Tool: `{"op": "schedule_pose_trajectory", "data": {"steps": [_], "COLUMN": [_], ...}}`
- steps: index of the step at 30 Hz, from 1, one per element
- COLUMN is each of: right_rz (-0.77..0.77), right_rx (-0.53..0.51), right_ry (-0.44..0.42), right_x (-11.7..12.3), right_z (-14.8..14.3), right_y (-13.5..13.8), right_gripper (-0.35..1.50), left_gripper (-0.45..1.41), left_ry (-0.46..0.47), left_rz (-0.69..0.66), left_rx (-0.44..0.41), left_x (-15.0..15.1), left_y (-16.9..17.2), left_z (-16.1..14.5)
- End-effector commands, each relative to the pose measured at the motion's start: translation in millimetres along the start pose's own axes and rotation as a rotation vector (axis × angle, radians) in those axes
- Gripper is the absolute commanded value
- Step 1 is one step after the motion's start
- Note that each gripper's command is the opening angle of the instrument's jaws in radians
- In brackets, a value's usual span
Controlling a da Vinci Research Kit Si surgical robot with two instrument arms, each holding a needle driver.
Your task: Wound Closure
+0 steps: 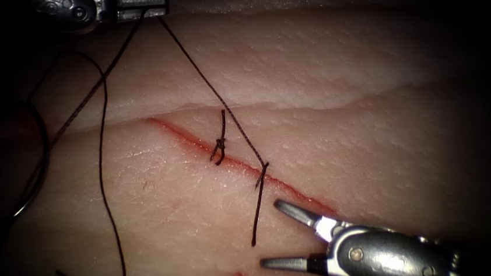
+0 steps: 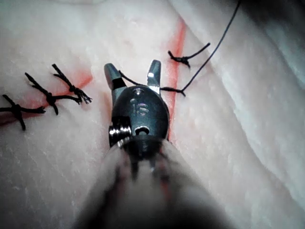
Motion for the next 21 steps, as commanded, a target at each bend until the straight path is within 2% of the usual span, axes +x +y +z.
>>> {"op": "schedule_pose_trajectory", "data": {"steps": [1,13,21], "right_rz": [0.003,0.015,0.015], "right_rx": [-0.013,-0.119,-0.138], "right_ry": [0.003,-0.027,-0.043], "right_x": [-0.1,-0.5,-0.7], "right_z": [0.8,-1.4,-1.8], "right_y": [0.4,2.2,2.2], "right_gripper": [1.47,1.47,1.47], "left_gripper": [-0.45,-0.45,-0.45], "left_ry": [0.003,0.019,0.026], "left_rz": [0.004,-0.002,0.000], "left_rx": [0.005,0.006,0.011], "left_x": [-0.1,1.0,1.2], "left_y": [-0.1,2.1,2.3], "left_z": [0.8,-0.1,-0.1]}}
